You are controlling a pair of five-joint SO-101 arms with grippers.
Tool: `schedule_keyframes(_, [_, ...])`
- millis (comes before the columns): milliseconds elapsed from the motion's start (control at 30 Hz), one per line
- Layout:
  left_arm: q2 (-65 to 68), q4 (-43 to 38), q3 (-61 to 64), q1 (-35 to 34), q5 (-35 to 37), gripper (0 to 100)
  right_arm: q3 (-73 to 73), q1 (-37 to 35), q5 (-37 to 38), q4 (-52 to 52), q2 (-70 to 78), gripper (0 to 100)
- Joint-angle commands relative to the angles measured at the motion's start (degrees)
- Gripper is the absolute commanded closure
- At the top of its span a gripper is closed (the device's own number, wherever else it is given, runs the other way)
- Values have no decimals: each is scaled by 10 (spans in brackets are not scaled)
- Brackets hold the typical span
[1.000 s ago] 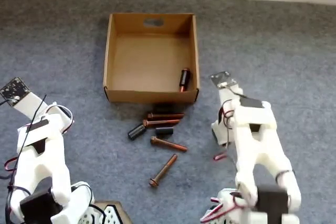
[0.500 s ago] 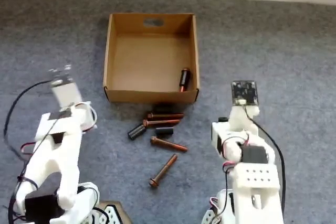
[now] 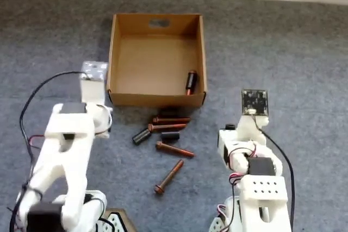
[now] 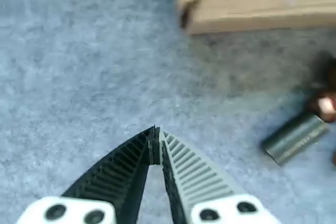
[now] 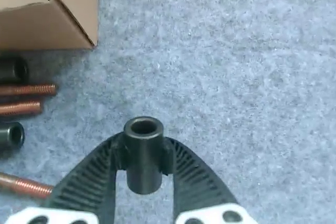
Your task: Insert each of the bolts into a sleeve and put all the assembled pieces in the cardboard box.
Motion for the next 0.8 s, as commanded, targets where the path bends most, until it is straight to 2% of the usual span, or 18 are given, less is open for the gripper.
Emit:
schedule_keyframes(0, [-117,7,45,60,-16,986,-3,18,-30,-11,-14,992])
schedule_keyframes(133, [-226,25,90,109,-20,976,-3,46,-47,-15,-14,992])
schedule_keyframes(333, [-256,73,94,171,-20,811,-3,54,-47,-15,-14,992])
schedule_keyframes(433, [-256,87,91,207,-20,812,-3,54,-47,-15,-14,992])
schedule_keyframes(600, [-256,134,80,311,-18,811,-3,54,-47,-15,-14,992])
schedule_keyframes(767, [-256,136,83,358,-17,810,-3,54,-47,-15,-14,992])
